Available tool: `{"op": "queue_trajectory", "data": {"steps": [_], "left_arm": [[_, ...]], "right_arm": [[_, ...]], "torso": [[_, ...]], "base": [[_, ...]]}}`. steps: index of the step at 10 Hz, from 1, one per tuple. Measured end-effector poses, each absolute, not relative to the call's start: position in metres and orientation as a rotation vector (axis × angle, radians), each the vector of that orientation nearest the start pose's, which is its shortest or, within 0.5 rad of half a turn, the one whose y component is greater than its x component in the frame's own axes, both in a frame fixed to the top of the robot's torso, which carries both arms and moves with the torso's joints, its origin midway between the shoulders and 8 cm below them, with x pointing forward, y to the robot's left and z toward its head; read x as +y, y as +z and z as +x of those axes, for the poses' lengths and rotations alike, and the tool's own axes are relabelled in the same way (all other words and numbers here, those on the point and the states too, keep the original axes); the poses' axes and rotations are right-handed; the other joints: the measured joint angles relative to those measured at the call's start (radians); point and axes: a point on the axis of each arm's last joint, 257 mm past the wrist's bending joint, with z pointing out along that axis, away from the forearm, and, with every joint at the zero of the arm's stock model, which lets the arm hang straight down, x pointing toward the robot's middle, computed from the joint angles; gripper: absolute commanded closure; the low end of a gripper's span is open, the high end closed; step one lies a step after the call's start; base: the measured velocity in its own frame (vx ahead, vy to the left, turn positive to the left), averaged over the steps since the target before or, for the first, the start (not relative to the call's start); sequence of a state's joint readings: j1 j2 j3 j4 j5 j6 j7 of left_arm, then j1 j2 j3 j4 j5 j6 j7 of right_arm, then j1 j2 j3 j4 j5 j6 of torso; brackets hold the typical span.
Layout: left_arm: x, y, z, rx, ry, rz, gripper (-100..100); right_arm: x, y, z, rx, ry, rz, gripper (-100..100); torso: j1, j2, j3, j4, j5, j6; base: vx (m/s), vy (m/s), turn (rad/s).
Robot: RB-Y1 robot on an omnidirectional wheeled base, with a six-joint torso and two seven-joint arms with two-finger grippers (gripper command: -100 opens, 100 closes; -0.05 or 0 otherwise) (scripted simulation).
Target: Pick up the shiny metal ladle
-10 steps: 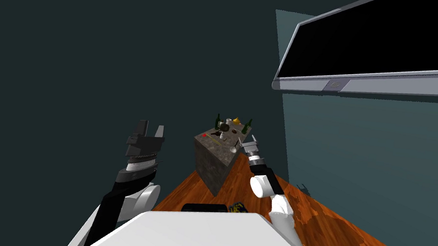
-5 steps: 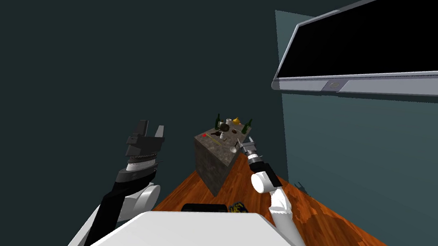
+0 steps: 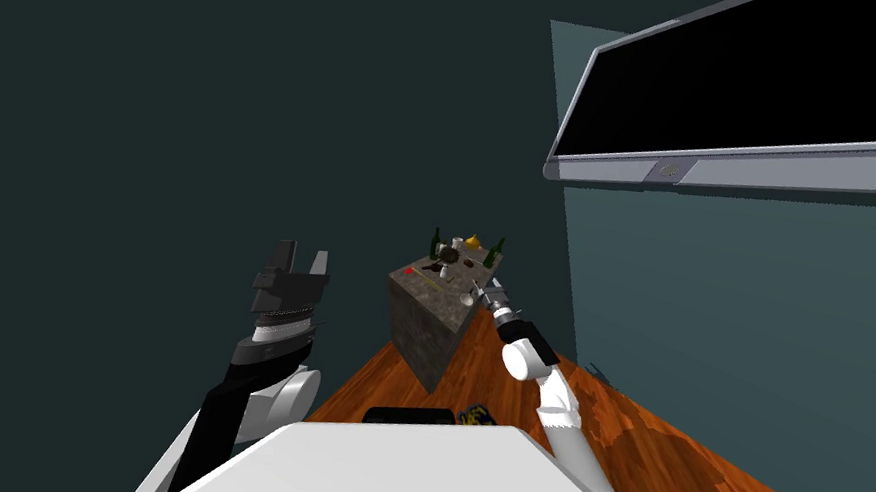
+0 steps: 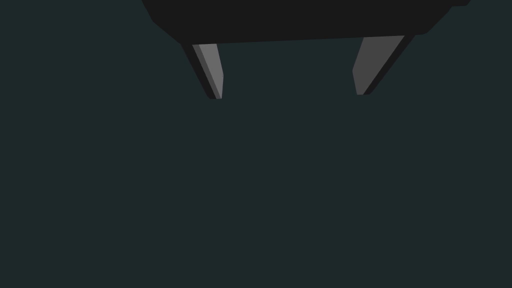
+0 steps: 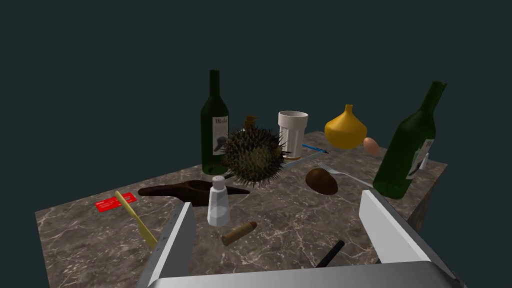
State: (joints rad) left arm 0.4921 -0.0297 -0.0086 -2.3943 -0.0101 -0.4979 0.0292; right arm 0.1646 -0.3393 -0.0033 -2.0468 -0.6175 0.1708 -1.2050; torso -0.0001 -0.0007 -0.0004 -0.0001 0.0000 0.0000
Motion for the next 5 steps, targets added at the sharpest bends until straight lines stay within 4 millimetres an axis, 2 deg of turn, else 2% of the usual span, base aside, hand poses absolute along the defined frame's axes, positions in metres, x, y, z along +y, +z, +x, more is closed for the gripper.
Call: {"op": "queue_trajectory", "data": {"steps": [5], "left_arm": [[0.273, 0.076, 0.319, 0.501, -1.358, -0.585, 0]], "right_arm": [[-0.261, -0.139, 0.504, -0.12, -2.085, -2.108, -100]], "torso": [[0.0, 0.0, 0.0, 0.0, 0.0, 0.0]], "base": [[0.012, -0.003, 0.008]]}}
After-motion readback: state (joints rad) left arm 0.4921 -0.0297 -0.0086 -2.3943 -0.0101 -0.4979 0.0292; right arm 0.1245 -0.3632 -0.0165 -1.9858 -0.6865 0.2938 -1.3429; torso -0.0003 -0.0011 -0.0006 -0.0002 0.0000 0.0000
